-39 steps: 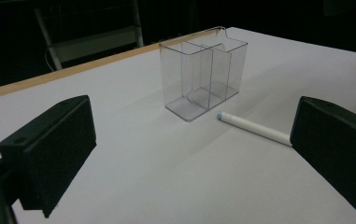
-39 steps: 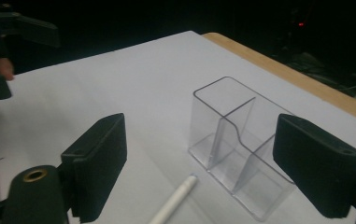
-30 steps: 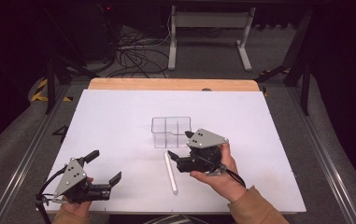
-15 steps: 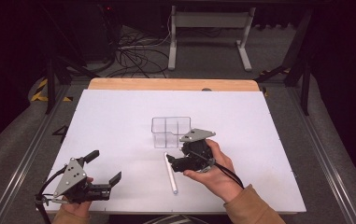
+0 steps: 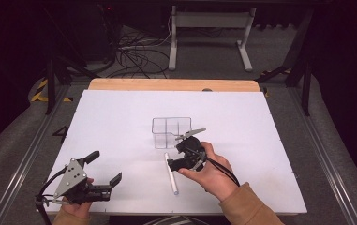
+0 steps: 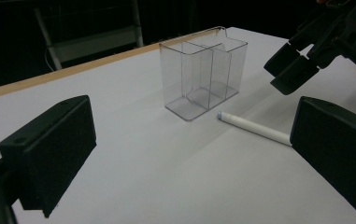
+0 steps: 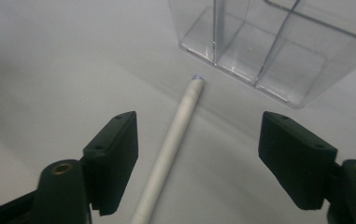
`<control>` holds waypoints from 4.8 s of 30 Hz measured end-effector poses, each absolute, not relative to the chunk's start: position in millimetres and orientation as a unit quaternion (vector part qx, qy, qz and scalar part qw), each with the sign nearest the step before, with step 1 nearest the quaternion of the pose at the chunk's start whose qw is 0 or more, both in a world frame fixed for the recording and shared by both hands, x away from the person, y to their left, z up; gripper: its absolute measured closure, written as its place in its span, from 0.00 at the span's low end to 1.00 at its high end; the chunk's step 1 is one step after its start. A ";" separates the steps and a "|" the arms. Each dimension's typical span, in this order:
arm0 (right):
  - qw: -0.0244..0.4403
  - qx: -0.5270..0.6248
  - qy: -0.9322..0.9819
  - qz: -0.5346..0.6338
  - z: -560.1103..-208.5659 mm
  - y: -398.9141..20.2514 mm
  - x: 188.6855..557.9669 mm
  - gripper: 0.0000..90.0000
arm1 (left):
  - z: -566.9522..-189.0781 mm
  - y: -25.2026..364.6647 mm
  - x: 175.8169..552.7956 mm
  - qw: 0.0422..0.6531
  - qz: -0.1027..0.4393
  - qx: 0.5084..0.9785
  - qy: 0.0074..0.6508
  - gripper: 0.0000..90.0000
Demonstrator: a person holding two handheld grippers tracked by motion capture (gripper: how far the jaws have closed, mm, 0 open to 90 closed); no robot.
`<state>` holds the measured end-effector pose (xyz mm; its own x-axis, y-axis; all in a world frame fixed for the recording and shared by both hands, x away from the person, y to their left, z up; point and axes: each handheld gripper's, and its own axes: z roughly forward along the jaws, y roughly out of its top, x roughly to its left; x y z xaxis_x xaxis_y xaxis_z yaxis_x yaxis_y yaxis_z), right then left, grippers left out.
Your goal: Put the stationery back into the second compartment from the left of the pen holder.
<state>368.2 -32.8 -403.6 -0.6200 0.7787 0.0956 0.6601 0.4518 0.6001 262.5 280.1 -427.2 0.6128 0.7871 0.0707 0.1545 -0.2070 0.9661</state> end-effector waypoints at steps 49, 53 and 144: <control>0.106 0.490 0.852 0.150 -443.8 16.4 374.5 0.69 | -428.2 279.5 263.0 0.537 0.294 0.721 0.325 0.02; 0.112 0.505 0.842 0.153 -444.5 17.5 372.1 0.71 | -428.2 279.4 263.0 0.537 0.294 0.721 0.324 0.02; 0.216 0.337 0.716 0.572 -361.2 -50.8 344.6 0.88 | -428.8 278.2 262.6 0.536 0.293 0.722 0.324 0.02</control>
<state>344.6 -50.8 -361.2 -0.6798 0.7294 0.0763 0.2355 0.1186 0.9646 262.6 278.2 -428.8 0.6181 0.7823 0.0764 0.1527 -0.2148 0.9646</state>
